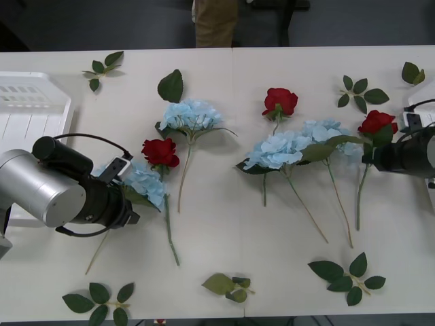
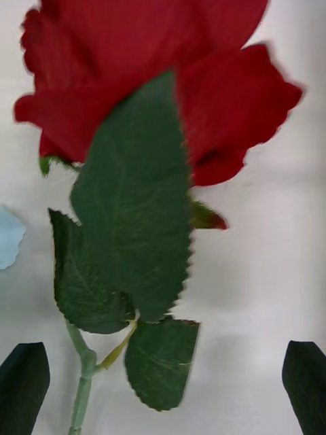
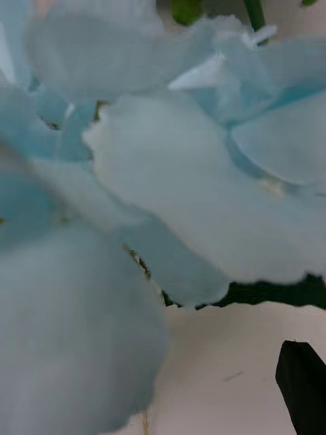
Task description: Place the red flowers into the right box and the blue flowers into the left box. If a person shows an open palm, hand one flower to the person first, then continue sorting.
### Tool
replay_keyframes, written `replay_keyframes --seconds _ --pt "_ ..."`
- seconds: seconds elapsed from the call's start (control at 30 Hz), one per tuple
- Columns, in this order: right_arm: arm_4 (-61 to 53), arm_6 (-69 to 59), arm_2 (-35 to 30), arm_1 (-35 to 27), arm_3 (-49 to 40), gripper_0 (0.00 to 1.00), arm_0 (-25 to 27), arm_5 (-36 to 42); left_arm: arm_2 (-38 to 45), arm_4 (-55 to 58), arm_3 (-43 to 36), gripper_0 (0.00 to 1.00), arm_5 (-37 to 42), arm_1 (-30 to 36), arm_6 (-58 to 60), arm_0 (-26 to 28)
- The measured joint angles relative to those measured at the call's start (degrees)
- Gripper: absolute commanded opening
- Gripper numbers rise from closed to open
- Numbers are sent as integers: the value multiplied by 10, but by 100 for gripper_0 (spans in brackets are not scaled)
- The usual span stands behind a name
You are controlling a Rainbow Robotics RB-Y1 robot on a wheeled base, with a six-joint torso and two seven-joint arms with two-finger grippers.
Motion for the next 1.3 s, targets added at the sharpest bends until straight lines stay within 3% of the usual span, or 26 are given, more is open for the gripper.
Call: replay_keyframes --seconds 0.33,0.37,0.5,0.57,0.93,1.07,1.3 --pt "24 0 18 42 1 100 -8 -30 -4 -12 0 100 -33 0 -3 16" --pt "26 0 23 43 1 65 -10 -33 -6 -15 1 100 -34 0 -3 17" --pt "40 0 51 43 15 12 -19 -55 -13 -35 1 100 -37 0 -3 21" --pt "47 0 58 43 24 0 -24 -61 -21 -54 1 100 -49 0 -3 24" --pt "54 0 55 41 24 0 -28 -51 -63 -88 59 100 -171 2 -3 28" --pt "5 14 19 31 -13 0 -28 39 -65 -88 61 100 -182 3 -3 28" --pt "-81 32 -105 -28 -93 0 -25 157 -65 -88 58 100 -162 4 -3 23"
